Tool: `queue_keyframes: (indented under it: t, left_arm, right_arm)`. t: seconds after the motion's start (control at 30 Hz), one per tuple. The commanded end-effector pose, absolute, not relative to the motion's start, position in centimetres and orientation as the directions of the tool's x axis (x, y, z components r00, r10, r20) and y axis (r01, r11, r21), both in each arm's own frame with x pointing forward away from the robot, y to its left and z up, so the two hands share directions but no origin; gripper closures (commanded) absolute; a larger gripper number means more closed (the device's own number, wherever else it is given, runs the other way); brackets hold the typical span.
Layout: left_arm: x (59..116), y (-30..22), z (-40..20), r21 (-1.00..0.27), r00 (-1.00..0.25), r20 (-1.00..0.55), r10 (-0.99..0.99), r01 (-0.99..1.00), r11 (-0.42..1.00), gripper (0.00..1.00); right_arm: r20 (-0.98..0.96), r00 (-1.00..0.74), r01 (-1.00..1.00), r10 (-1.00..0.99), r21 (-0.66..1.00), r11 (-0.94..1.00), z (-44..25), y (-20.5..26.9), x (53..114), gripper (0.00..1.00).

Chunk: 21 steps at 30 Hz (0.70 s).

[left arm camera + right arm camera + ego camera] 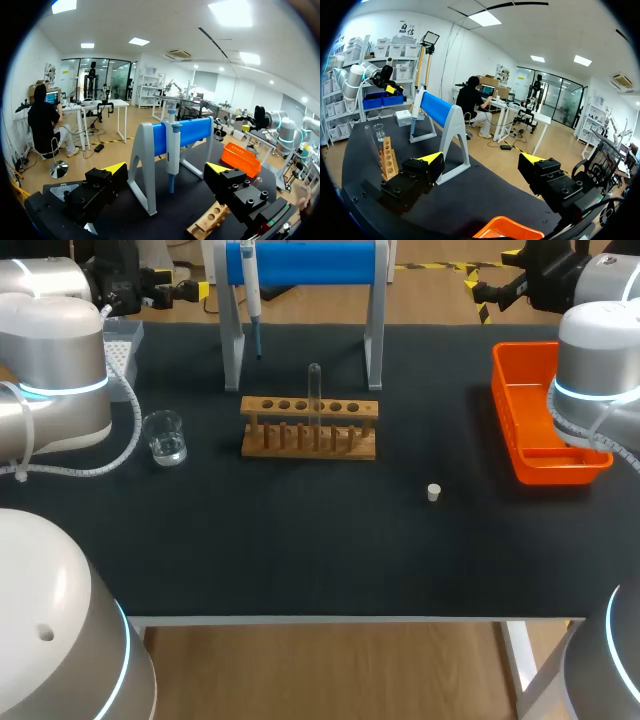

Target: Invert the test tube, pick up the pipette, mount the tip to pipette, aspirate from beaker and dispense into the tube, eject the tip, return the pipette, and cap with the stopper.

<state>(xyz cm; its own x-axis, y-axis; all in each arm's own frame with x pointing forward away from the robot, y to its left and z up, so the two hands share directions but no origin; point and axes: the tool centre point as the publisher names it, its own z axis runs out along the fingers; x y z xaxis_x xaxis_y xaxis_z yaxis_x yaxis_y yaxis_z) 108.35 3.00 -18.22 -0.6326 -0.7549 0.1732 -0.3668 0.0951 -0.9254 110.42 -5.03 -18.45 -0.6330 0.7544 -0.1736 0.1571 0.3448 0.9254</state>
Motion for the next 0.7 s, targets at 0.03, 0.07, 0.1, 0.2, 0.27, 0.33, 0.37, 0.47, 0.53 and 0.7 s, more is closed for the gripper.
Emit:
queue_keyframes:
  t: [0.03,0.07,0.1,0.2,0.27,0.33,0.37,0.47,0.53,0.7]
  left_arm:
    - [108.35,3.00,-18.22,-0.925,-0.633,0.173,-0.755,-0.367,0.095,0.00]
    - [108.35,3.00,-18.22,-0.925,-0.633,0.173,-0.755,-0.367,0.095,0.00]
    - [108.35,3.00,-18.22,-0.925,-0.633,0.173,-0.755,-0.367,0.095,0.00]
    - [108.35,3.00,-18.22,-0.925,-0.633,0.173,-0.755,-0.367,0.095,0.00]
    - [108.35,3.00,-18.22,-0.925,-0.633,0.173,-0.755,-0.367,0.095,0.00]
    - [108.35,3.00,-18.22,-0.925,-0.633,0.173,-0.755,-0.367,0.095,0.00]
    - [108.35,3.00,-18.22,-0.925,-0.633,0.173,-0.755,-0.367,0.095,0.00]
    - [108.35,3.00,-18.22,-0.925,-0.633,0.173,-0.755,-0.367,0.095,0.00]
    - [108.35,3.00,-18.22,-0.925,-0.633,0.173,-0.755,-0.367,0.095,0.00]
    - [108.35,3.00,-18.22,-0.925,-0.633,0.173,-0.755,-0.367,0.095,0.00]
  right_arm:
    - [-0.174,-0.633,0.157,0.754,0.925,0.345,-18.45,-5.03,110.42,0.00]
    - [-0.174,-0.633,0.157,0.754,0.925,0.345,-18.45,-5.03,110.42,0.00]
    - [-0.174,-0.633,0.157,0.754,0.925,0.345,-18.45,-5.03,110.42,0.00]
    - [-0.174,-0.633,0.157,0.754,0.925,0.345,-18.45,-5.03,110.42,0.00]
    - [-0.174,-0.633,0.157,0.754,0.925,0.345,-18.45,-5.03,110.42,0.00]
    - [-0.174,-0.633,0.157,0.754,0.925,0.345,-18.45,-5.03,110.42,0.00]
    - [-0.174,-0.633,0.157,0.754,0.925,0.345,-18.45,-5.03,110.42,0.00]
    - [-0.174,-0.633,0.157,0.754,0.925,0.345,-18.45,-5.03,110.42,0.00]
    - [-0.174,-0.633,0.157,0.754,0.925,0.345,-18.45,-5.03,110.42,0.00]
    - [-0.172,-0.639,0.155,0.749,0.926,0.344,-18.42,-4.94,110.15,0.00]
